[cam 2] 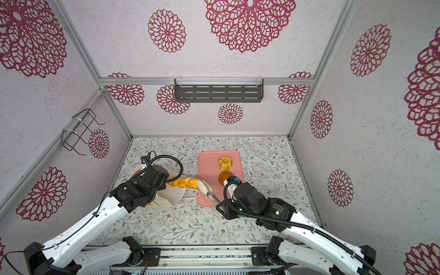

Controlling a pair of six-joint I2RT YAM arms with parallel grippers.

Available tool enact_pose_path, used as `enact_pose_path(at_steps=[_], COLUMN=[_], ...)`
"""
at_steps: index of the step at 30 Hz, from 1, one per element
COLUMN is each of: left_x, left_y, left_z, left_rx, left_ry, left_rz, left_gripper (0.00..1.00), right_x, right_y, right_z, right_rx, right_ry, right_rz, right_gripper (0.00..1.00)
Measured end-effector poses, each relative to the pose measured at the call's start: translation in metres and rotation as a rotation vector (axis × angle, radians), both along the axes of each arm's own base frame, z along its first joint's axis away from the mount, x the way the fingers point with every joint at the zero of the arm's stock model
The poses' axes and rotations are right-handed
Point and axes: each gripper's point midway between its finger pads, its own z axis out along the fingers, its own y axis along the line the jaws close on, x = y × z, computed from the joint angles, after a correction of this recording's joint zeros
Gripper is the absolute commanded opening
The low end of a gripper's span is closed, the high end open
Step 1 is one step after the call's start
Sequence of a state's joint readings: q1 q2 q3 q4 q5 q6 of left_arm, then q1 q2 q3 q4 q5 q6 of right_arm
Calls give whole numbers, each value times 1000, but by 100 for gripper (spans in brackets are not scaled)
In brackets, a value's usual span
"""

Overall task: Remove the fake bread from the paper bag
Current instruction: 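Lift the yellow twisted bread out of the bag with the right tongs, then lower the twisted bread onto the pink tray beside the other breads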

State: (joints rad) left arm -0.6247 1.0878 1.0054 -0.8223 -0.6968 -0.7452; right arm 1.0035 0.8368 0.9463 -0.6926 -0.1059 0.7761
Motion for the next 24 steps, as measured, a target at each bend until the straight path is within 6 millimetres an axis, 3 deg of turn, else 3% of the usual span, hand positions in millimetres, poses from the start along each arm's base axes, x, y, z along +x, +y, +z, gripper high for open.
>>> enact_pose_path(at_steps=[12,24], left_x=[10,4], left_y=[3,2], left_z=[-3,-3], left_rx=[7,-38], left_ry=[1,-25], left_rz=[12,-23], left_gripper=[0,0], right_x=[5,31], right_y=[-47,-113], right_z=[10,-6], right_rx=[146,365], right_ry=[9,6], right_rz=[-228,-697], right_gripper=[0,0])
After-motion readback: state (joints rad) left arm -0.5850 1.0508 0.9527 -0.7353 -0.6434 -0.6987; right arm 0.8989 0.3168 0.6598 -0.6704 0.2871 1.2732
